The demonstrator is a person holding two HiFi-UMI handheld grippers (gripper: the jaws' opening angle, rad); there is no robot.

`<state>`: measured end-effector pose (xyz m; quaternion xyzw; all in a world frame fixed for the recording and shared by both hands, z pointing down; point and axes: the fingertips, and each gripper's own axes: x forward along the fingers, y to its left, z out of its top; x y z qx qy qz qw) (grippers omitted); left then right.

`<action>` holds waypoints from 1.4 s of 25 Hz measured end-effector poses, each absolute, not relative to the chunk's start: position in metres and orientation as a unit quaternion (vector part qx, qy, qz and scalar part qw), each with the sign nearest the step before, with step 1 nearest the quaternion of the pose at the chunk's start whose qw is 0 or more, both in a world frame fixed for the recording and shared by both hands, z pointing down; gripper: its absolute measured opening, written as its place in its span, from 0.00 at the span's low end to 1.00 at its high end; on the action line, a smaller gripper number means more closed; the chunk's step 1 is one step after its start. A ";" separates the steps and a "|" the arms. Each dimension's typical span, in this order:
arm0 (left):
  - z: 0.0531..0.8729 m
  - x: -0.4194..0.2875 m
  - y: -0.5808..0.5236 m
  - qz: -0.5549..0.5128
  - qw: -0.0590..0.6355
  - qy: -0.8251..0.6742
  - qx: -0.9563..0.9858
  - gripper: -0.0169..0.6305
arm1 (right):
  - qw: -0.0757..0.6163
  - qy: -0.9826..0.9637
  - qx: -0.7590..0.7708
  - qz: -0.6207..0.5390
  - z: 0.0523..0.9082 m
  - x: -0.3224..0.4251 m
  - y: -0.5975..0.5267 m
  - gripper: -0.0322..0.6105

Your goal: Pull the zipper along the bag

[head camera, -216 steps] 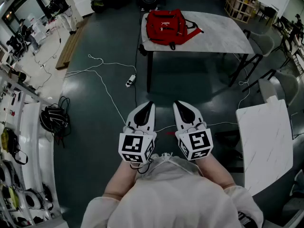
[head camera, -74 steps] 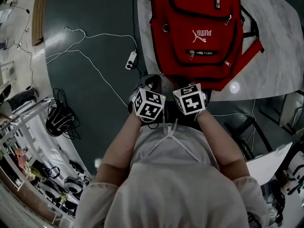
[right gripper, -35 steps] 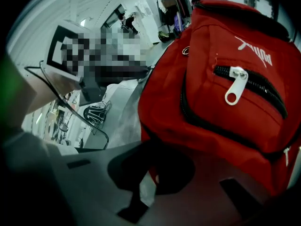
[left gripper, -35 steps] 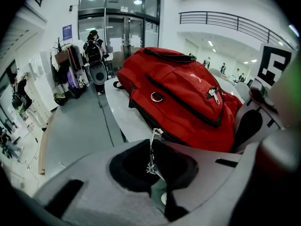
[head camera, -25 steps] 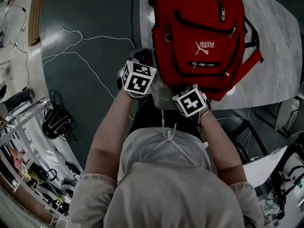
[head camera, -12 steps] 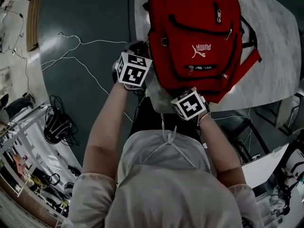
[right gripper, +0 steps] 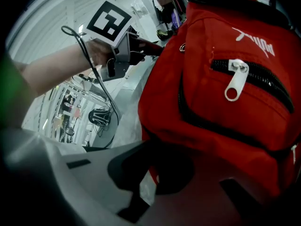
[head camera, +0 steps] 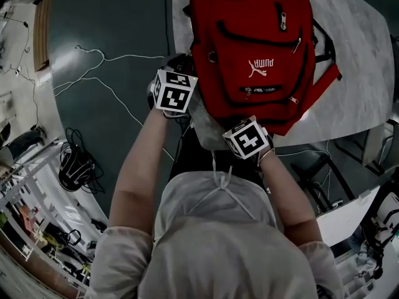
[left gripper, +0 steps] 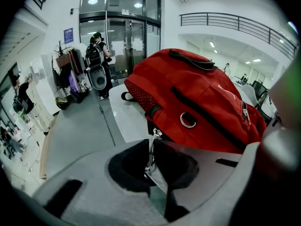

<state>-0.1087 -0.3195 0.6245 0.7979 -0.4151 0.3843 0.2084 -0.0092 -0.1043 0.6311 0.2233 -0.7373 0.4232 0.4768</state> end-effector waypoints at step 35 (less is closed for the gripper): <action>0.396 -0.124 -0.213 0.142 0.137 -0.528 0.826 0.06 | 0.271 -0.845 0.409 0.212 0.430 -0.027 -0.187 0.09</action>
